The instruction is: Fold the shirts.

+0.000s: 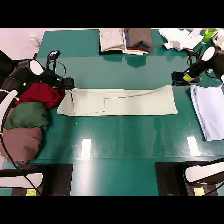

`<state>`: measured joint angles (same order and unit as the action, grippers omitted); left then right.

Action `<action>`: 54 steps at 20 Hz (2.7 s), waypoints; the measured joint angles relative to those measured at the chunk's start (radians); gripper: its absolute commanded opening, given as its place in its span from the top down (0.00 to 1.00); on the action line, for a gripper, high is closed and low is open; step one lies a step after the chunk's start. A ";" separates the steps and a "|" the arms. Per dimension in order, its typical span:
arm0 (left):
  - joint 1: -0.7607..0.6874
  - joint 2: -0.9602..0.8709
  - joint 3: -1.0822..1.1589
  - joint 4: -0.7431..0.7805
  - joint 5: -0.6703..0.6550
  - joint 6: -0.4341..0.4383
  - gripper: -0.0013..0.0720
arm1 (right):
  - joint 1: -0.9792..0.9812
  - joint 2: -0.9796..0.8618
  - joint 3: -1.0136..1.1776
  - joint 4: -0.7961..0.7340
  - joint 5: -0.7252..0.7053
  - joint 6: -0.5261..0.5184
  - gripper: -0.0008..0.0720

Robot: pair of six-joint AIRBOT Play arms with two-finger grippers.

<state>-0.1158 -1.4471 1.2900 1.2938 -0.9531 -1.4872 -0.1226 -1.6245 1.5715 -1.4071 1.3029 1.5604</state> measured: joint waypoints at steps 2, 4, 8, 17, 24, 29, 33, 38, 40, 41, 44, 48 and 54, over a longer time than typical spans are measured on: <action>0.000 -0.001 0.027 -0.002 -0.035 -0.004 0.41 | -0.023 0.005 0.008 0.042 -0.005 -0.012 0.54; 0.000 -0.002 0.052 -0.005 -0.086 -0.004 0.93 | -0.053 0.032 -0.021 0.071 -0.002 -0.027 0.25; 0.000 -0.003 0.075 -0.041 -0.153 0.003 0.95 | -0.122 0.077 -0.159 0.091 0.006 -0.041 0.22; 0.000 -0.006 0.079 -0.142 -0.175 0.011 0.95 | -0.078 0.030 -0.325 0.133 -0.043 -0.031 0.36; -0.037 -0.006 0.079 -0.151 -0.180 0.011 0.95 | -0.002 0.000 -0.274 0.085 -0.034 -0.019 0.97; -0.180 -0.040 0.094 -0.151 -0.080 0.008 0.95 | 0.039 0.027 -0.154 0.039 0.079 -0.018 0.97; -0.302 -0.149 0.167 -0.163 -0.026 0.000 0.95 | 0.074 0.127 -0.065 0.029 0.129 -0.017 0.97; -0.408 -0.320 0.290 -0.225 -0.001 -0.003 0.95 | 0.140 0.264 0.019 0.074 0.145 0.001 0.97; -0.438 -0.373 0.327 -0.254 0.011 -0.003 0.95 | 0.169 0.290 0.058 0.126 0.146 0.006 0.97; -0.450 -0.395 0.339 -0.263 0.012 -0.003 0.95 | 0.188 0.299 0.080 0.150 0.146 0.008 0.97; -0.466 -0.433 0.359 -0.280 0.015 0.000 0.95 | 0.239 0.309 0.143 0.183 0.142 0.021 0.97; -0.475 -0.451 0.368 -0.280 0.009 0.002 0.95 | 0.299 0.293 0.222 0.201 0.141 0.040 0.97; -0.421 -0.399 0.374 -0.247 -0.025 0.003 0.95 | 0.397 0.233 0.308 0.211 0.129 0.069 0.97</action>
<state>-0.5369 -1.8458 1.6638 1.0470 -0.9779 -1.4845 0.2741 -1.3911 1.8797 -1.1961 1.4319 1.6299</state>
